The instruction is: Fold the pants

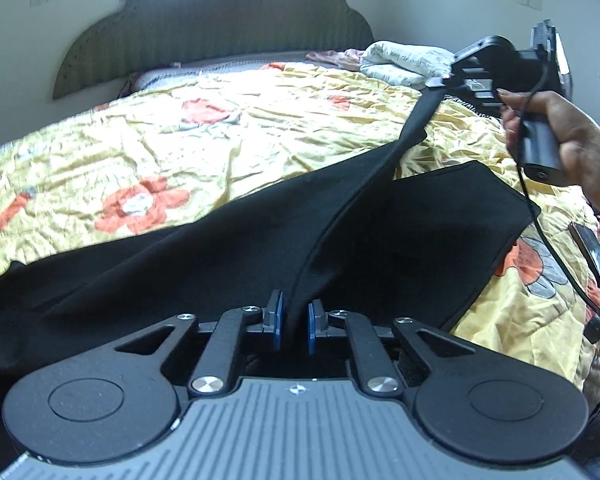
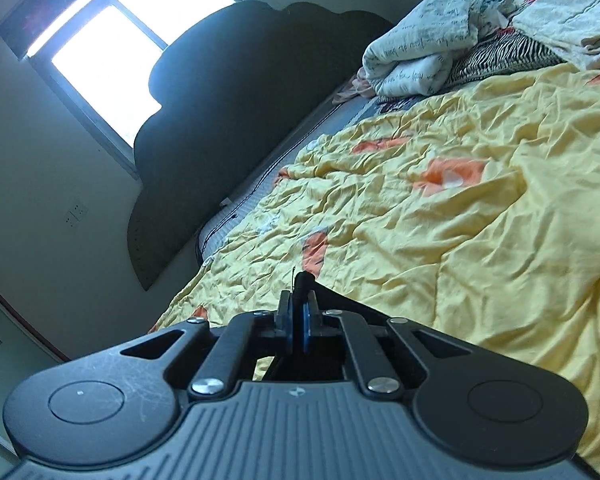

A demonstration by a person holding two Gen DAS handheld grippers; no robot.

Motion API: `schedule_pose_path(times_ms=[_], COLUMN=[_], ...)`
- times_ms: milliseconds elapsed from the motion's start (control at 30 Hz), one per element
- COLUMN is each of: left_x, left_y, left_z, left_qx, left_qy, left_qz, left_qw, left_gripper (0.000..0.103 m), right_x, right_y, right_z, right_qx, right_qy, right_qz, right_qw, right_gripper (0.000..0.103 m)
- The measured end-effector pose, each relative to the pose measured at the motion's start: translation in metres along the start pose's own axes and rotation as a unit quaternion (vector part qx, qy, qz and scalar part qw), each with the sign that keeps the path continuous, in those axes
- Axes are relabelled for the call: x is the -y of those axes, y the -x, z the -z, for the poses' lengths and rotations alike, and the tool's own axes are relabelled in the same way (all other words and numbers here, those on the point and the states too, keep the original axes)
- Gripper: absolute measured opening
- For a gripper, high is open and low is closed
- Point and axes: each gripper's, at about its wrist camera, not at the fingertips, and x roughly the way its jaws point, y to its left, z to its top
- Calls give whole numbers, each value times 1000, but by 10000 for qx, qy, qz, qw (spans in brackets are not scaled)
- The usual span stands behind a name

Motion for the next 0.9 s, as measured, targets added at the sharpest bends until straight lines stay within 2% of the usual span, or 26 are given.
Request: schedule_pose_path(times_ms=[167,400,667,900], left_x=[4,10,23,20], left_y=[7,18,23,26], left_z=[3,7,20,23], left_qx=[45,39,-36,-94], left_qy=[-79,-285,-709,-675], left_qz=[68,194,352,496], left_qw=[9999,9994,9969,9964], left_gripper=[11,11,11,11], right_x=[18,42,58,59], right_y=[39,69,76,82], right_z=[6,19,37,48], right_qx=[183,144,-108,-206], right_qy=[158,158,597,907], right_qz=[338,676,1209,1456], right_qw=[9991,9975,9908,9850], right_gripper=[5,5,5,5])
